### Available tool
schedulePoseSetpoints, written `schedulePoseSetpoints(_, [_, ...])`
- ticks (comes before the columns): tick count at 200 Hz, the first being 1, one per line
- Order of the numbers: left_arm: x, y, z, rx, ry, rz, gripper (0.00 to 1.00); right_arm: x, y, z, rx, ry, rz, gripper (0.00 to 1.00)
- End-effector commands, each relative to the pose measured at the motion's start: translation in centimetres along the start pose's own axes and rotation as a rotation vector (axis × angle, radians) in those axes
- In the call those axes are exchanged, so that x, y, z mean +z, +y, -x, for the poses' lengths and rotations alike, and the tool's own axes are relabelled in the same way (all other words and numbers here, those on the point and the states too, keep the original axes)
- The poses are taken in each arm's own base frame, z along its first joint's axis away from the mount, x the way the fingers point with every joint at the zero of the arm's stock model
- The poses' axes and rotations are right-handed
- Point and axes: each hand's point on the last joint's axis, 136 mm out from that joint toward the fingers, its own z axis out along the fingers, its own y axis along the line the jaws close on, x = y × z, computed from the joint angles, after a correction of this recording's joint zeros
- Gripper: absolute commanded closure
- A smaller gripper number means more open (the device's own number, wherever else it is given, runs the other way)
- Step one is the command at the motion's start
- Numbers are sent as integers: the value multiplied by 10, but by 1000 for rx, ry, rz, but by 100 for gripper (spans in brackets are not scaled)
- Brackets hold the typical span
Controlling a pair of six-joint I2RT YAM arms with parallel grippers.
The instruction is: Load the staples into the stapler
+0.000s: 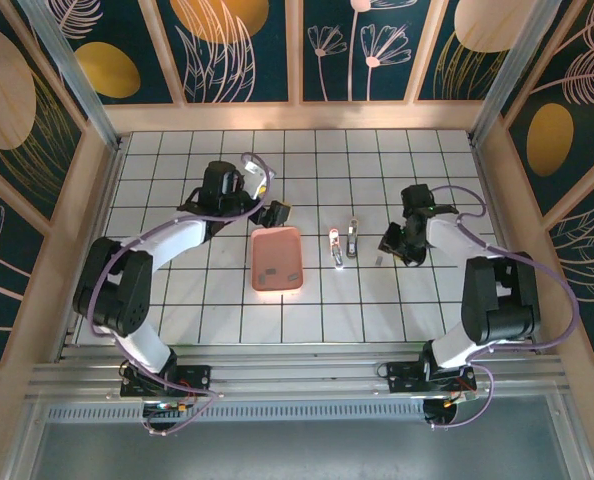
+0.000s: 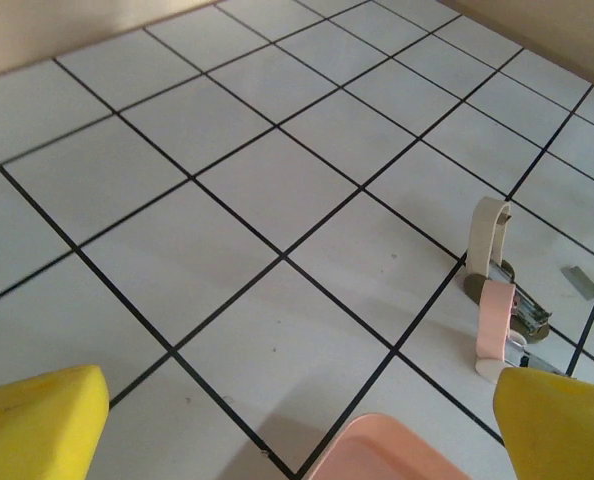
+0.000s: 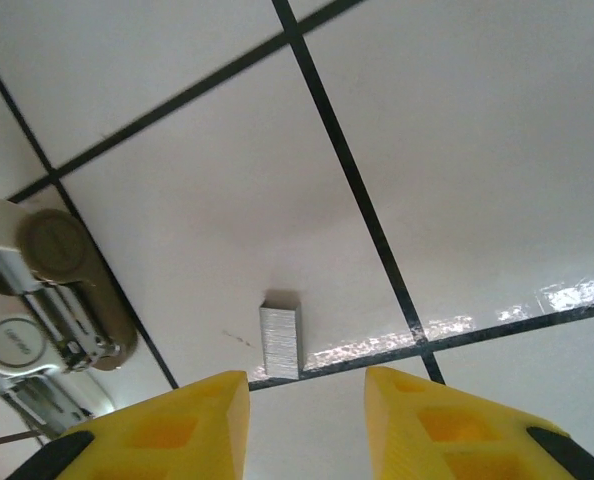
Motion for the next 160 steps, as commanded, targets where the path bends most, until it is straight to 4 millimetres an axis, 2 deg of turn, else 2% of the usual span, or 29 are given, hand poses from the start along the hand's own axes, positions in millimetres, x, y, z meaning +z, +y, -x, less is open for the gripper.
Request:
schedulePoseSetpoints(1, [-6, -3, 3, 109, -29, 17, 2, 4, -5, -7, 18, 47, -89, 65])
schedulePoseSetpoints(32, [-7, -1, -8, 125, -2, 32, 1, 12, 0, -7, 15, 74, -108, 65])
schedulePoseSetpoints(84, [-7, 1, -14, 139, 18, 43, 1, 17, 10, -2, 0, 94, -126, 68])
schedulePoseSetpoints(132, [-6, 2, -16, 146, 25, 46, 1, 23, 6, -7, -14, 129, -195, 69])
schedulePoseSetpoints(136, [-6, 1, -27, 136, 45, 42, 1, 23, 6, -7, -14, 132, -200, 69])
schedulePoseSetpoints(160, [-7, 1, -30, 134, 47, 44, 1, 24, 5, -7, -17, 138, -220, 69])
